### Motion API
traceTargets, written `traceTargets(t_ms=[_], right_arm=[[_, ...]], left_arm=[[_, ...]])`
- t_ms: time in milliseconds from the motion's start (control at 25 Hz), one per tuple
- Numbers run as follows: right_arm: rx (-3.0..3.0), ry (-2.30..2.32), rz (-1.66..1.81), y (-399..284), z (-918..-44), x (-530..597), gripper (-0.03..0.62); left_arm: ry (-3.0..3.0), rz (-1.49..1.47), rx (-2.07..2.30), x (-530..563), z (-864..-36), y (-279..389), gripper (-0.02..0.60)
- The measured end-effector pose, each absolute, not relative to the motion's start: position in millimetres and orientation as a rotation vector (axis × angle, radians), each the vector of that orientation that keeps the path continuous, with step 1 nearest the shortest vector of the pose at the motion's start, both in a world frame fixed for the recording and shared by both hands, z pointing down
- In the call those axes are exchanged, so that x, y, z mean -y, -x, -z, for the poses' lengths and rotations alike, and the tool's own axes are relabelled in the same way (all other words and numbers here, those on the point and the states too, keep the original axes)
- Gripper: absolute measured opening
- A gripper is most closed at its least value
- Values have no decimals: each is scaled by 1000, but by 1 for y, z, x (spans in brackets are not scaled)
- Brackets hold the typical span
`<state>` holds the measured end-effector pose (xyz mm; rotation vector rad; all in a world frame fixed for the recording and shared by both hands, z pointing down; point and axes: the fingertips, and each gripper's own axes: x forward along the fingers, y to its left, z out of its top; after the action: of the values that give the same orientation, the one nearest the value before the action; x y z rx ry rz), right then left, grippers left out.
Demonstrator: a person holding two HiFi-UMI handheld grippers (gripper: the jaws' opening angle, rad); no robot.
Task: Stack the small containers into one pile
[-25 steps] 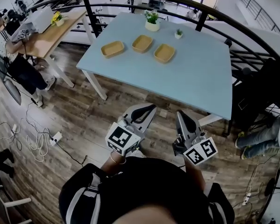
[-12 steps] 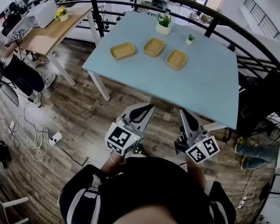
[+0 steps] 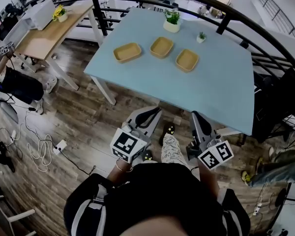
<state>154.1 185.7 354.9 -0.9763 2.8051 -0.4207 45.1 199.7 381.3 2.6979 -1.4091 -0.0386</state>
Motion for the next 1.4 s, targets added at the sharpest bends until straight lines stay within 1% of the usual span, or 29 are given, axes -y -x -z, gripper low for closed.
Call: traceTargets(t_ms=[400, 880, 1400], right_arm=[[-2758, 945, 449, -151, -359, -104, 0], [-2763, 1008, 517, -161, -374, 6, 0], [-2746, 1072, 632, -194, -399, 110, 2]], left_arm=[[-2670, -25, 1475, -124, -383, -28, 18], [-2648, -122, 1450, -4, -396, -34, 20], [-2599, -225, 1435, 110, -414, -57, 21]])
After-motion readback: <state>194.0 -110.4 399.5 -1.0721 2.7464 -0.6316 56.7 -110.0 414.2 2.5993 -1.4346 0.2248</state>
